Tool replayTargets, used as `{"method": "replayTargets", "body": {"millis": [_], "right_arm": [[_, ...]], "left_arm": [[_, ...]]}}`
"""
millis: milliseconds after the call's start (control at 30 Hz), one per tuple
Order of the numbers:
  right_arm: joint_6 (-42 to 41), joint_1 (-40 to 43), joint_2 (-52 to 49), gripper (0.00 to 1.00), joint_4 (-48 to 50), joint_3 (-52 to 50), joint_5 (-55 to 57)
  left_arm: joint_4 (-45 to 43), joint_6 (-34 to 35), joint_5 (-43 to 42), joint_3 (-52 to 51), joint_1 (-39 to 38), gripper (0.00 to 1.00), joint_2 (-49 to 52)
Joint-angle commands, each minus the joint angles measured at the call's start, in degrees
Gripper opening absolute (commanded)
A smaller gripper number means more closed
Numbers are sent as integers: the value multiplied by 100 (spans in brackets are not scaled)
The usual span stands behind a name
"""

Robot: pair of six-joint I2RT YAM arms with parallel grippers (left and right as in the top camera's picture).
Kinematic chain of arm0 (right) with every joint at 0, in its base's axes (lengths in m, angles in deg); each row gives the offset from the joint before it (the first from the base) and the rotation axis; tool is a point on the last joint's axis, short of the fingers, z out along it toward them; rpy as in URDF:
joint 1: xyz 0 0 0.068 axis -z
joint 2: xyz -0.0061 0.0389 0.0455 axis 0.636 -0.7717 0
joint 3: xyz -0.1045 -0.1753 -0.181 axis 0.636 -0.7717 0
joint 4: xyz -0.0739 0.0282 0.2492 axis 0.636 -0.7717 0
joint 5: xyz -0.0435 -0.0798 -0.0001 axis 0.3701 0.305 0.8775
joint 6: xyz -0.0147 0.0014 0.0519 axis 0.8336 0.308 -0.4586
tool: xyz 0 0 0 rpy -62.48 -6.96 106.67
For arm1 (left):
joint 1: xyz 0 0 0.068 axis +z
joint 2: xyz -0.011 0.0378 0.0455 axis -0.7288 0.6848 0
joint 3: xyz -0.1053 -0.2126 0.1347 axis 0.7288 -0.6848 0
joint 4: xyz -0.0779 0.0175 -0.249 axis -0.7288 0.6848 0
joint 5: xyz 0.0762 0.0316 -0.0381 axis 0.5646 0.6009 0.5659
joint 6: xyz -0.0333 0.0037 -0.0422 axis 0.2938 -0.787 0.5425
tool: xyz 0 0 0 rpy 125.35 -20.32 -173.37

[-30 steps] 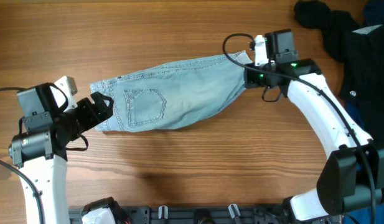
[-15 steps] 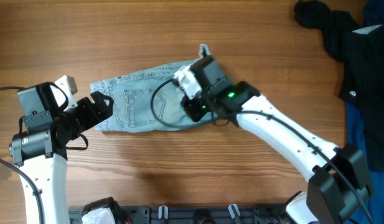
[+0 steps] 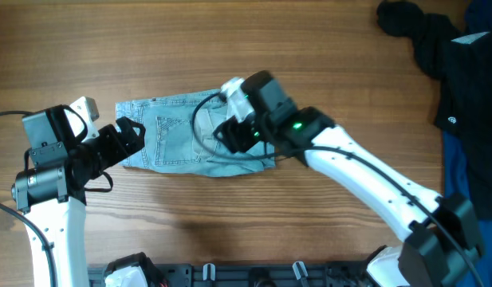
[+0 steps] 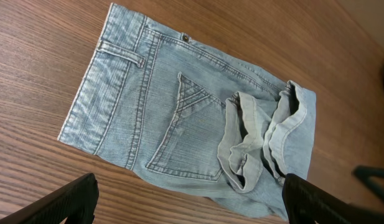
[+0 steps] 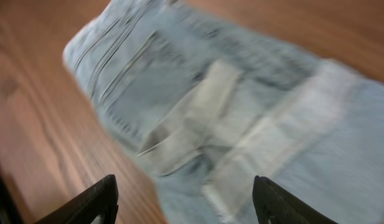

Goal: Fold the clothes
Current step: 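Fold the leg end leftward over the jeans with the right gripper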

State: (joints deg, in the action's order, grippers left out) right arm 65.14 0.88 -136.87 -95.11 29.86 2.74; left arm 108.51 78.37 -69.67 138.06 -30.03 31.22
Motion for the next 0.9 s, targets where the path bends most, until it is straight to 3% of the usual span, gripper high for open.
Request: {"method": "replayTargets", "body": {"millis": [0,133,167,200,233,267,300,500,567,867], "right_arm": [[-424,79,-380,72,-269,-20,208],[-553,74,-1198,73,-479,-20,164],[-544,74,-1362,68,-485,-20,26],[-540,63,-1445,59,-501,-20,33],[-562,66,-1453,42,-498,-20,31],[-562,66,-1412,11,-450,-15,39],[-566,68,-1329,5,-413,-13,103],[-577,57,584,4,-306,-4,111],[-573,55,673,4,-138,-4,-247],[-876,-732,-1668,4,361,-7,-1567]], "left_arm": [[-13,-87,33,55,-42,95,15],[2,-87,33,55,-42,96,15],[22,-87,33,55,-42,96,13],[31,-87,33,55,-42,96,15],[31,-87,33,55,-42,96,15],[31,-87,33,55,-42,96,15],[31,-87,33,55,-42,96,15],[26,-87,33,55,-42,98,15],[24,-87,33,55,-42,98,15],[26,-87,33,55,-42,98,13]]}}
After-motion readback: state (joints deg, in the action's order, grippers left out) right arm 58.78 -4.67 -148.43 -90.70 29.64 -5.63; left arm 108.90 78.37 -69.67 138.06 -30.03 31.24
